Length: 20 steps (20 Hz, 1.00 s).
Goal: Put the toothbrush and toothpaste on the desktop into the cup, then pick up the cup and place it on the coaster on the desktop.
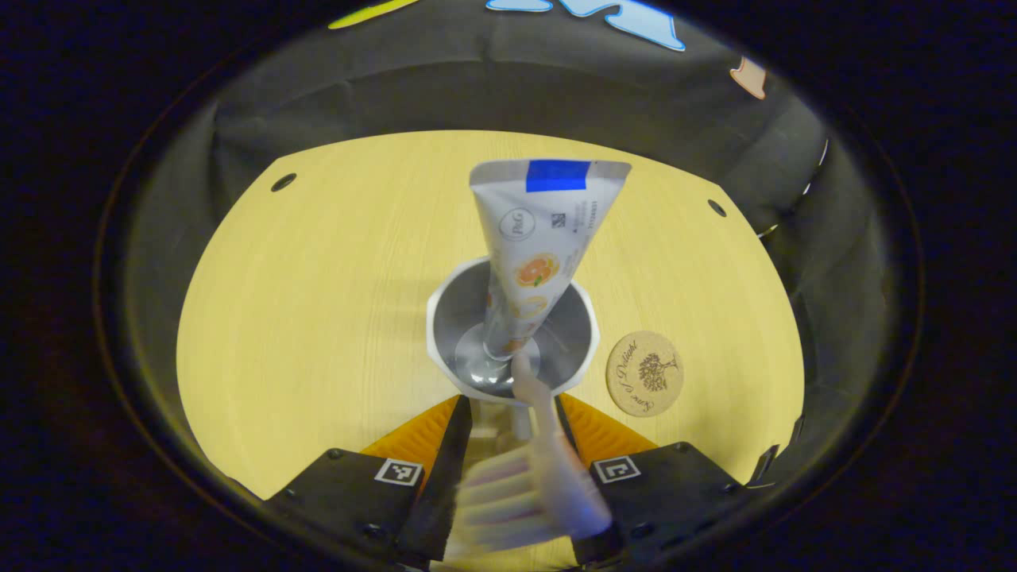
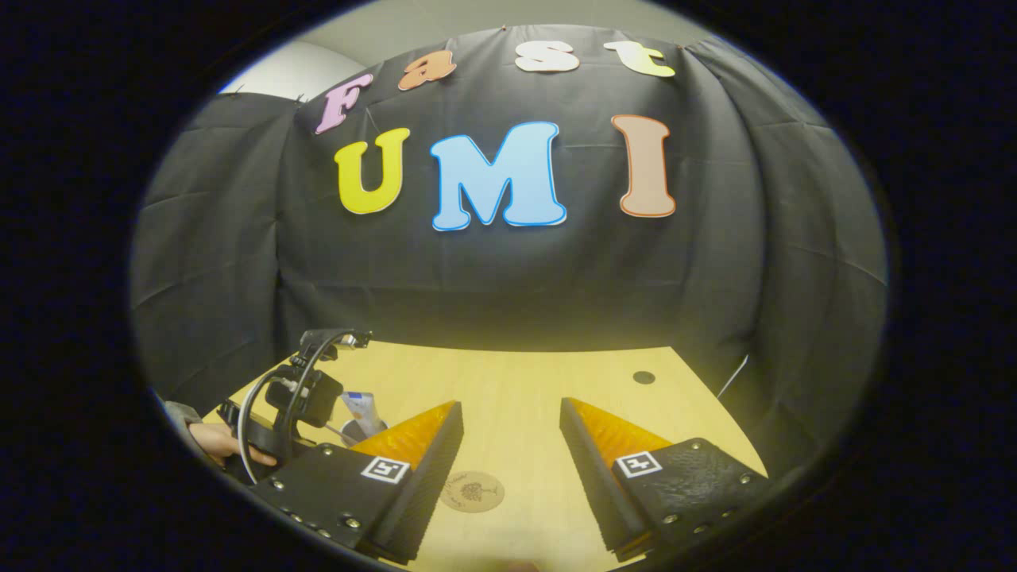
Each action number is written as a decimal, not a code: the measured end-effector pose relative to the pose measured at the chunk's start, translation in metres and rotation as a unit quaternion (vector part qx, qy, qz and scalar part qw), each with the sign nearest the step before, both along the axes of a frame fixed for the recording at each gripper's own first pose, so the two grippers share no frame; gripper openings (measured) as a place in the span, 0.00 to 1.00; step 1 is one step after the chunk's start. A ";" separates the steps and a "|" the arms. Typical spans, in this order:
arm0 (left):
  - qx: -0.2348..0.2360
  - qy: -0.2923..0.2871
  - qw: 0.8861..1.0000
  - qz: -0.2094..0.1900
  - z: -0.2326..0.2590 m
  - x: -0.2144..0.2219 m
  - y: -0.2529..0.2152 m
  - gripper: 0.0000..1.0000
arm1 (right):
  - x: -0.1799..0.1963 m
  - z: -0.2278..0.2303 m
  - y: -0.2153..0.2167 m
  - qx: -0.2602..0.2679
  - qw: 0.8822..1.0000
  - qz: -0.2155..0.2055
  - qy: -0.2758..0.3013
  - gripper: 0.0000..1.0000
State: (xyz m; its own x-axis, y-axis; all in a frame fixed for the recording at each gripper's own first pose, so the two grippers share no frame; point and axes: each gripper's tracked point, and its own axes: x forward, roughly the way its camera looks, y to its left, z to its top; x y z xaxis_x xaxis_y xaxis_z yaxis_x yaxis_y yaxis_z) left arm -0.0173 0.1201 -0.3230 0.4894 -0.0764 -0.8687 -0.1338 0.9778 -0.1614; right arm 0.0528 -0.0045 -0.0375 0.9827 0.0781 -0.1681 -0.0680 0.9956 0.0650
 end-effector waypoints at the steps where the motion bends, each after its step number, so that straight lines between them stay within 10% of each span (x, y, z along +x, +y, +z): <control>1: -0.003 0.004 1.000 0.004 -0.001 -0.002 -0.002 0.61 | -0.001 -0.001 -0.002 0.001 1.000 -0.002 0.002 0.80; 6: 0.021 0.016 1.000 0.008 -0.006 -0.005 0.005 0.35 | -0.010 -0.003 -0.012 -0.003 1.000 -0.008 0.004 0.80; 20: 0.023 -0.034 0.999 -0.001 0.009 -0.006 -0.014 0.31 | -0.020 -0.006 -0.029 -0.008 1.000 -0.023 0.004 0.80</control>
